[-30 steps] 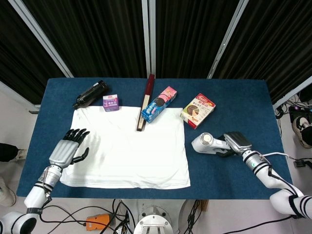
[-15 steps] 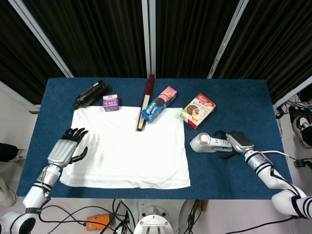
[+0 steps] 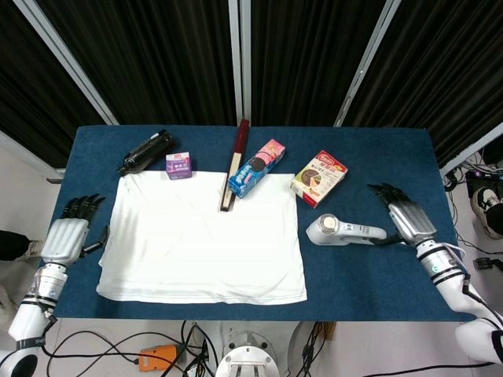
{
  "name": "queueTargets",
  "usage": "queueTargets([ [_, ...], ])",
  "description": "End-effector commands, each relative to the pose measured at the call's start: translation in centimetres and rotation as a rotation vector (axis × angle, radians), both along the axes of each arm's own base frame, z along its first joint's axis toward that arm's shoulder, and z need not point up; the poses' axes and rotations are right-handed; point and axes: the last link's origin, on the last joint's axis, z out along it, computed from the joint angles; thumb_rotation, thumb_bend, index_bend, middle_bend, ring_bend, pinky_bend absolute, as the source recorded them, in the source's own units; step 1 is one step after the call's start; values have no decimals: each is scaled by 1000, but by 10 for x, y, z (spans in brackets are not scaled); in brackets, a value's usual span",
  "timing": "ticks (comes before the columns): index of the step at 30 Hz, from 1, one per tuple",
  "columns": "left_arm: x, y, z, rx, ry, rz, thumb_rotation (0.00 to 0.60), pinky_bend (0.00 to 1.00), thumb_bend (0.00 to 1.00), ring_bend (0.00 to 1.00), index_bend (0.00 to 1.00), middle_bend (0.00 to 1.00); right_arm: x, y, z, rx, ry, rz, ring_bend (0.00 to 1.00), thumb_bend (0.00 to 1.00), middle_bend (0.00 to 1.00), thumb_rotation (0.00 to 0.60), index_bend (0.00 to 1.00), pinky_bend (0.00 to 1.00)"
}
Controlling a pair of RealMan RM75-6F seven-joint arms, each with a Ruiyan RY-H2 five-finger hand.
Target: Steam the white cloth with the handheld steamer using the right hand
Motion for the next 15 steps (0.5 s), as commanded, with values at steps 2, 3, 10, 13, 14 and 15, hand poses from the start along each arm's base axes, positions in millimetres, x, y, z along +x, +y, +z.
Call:
queueTargets([
  [2,-24,-13,38,147,5,53,142,0,363,0,65,28,-7,33,53,-247,78,37,50,155,136,600,0,127],
  [3,-27,-18,43,168,4,60,155,0,361,0,65,28,-8,40,59,-275,87,36,50,155,136,600,0,127],
  [10,-44,-62,53,253,0,86,229,0,357,0,65,28,-23,97,73,-354,87,1,39,154,135,600,0,125],
  [13,-46,-82,51,278,-1,83,240,0,357,0,65,29,-30,117,71,-341,53,-27,24,154,126,600,0,117],
  [14,-46,-88,48,277,-3,85,244,0,357,0,65,28,-33,122,70,-337,45,-35,18,155,122,600,0,116],
  [15,-47,-92,46,273,-2,86,251,0,357,0,65,29,-35,126,70,-336,43,-41,12,155,118,600,0,115],
])
